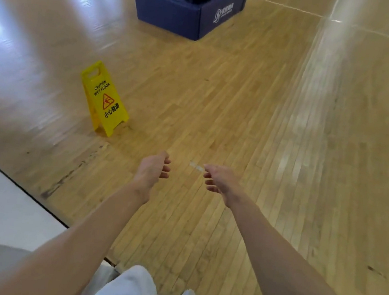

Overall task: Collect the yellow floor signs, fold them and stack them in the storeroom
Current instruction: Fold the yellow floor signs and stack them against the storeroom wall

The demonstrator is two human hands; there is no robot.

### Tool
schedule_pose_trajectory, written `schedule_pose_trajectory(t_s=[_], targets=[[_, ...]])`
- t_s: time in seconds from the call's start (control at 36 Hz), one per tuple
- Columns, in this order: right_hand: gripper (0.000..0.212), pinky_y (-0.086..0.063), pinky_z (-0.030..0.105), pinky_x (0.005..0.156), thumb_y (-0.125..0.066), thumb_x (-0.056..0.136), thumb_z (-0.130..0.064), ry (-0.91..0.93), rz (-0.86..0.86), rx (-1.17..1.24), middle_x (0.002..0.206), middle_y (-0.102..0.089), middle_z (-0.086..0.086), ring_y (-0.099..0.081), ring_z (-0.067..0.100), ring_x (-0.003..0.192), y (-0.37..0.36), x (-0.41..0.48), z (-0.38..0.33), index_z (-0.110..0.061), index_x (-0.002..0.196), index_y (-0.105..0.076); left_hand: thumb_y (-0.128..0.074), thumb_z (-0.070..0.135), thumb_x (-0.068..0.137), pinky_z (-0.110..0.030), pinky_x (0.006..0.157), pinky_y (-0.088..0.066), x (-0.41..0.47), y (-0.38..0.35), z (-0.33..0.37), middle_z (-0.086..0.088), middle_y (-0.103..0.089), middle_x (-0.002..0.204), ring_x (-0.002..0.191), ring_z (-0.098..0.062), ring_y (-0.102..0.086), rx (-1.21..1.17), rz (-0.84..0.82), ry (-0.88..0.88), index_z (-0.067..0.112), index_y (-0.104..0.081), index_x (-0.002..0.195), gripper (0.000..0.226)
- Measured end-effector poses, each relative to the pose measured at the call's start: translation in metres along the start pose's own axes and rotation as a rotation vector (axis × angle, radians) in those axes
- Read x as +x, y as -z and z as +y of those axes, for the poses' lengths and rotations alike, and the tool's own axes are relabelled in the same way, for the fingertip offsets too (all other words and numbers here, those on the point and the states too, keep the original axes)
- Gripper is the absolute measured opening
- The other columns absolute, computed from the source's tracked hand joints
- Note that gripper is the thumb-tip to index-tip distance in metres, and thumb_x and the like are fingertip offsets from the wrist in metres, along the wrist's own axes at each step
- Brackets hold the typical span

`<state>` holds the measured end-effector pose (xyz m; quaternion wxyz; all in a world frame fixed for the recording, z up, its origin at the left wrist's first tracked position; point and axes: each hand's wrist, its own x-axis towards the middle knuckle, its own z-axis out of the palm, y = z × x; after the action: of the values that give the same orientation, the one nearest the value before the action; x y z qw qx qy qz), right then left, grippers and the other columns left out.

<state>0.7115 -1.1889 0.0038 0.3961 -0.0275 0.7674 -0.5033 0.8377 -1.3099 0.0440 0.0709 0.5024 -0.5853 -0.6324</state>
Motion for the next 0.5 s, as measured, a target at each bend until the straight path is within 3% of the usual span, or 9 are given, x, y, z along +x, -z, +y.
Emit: schedule_pose_trajectory(t_s=[0.06, 0.22, 0.5], targets=[[0.025, -0.050, 0.035, 0.078, -0.058, 0.095, -0.030, -0.001, -0.032, -0.025, 0.094, -0.059, 0.006, -0.056, 0.021, 0.086, -0.006, 0.020, -0.010, -0.007, 0.105, -0.062, -0.045, 0.037, 0.090, -0.035, 0.084, -0.041, 0.017, 0.002, 0.007, -0.007, -0.061, 0.096, 0.090, -0.024, -0.060, -0.019, 0.031, 0.009, 0.015, -0.061, 0.091, 0.028], [0.020, -0.048, 0.033, 0.073, -0.057, 0.096, -0.029, 0.054, -0.131, -0.122, 0.087, -0.057, 0.003, -0.054, 0.021, 0.084, -0.040, 0.076, -0.056, -0.010, 0.093, -0.060, -0.046, 0.036, 0.089, -0.032, 0.077, -0.039, 0.078, 0.016, 0.033, -0.007, -0.059, 0.092, 0.084, -0.023, -0.057, -0.113, 0.103, 0.004, 0.017, -0.058, 0.083, 0.024], [0.022, -0.049, 0.034, 0.074, -0.057, 0.096, -0.031, 0.155, -0.202, -0.265, 0.085, -0.059, 0.002, -0.057, 0.020, 0.083, -0.122, 0.214, -0.174, -0.016, 0.080, -0.057, -0.047, 0.034, 0.088, -0.034, 0.078, -0.041, 0.242, 0.080, 0.100, -0.004, -0.059, 0.083, 0.076, -0.022, -0.058, -0.284, 0.208, 0.046, 0.016, -0.059, 0.080, 0.023]])
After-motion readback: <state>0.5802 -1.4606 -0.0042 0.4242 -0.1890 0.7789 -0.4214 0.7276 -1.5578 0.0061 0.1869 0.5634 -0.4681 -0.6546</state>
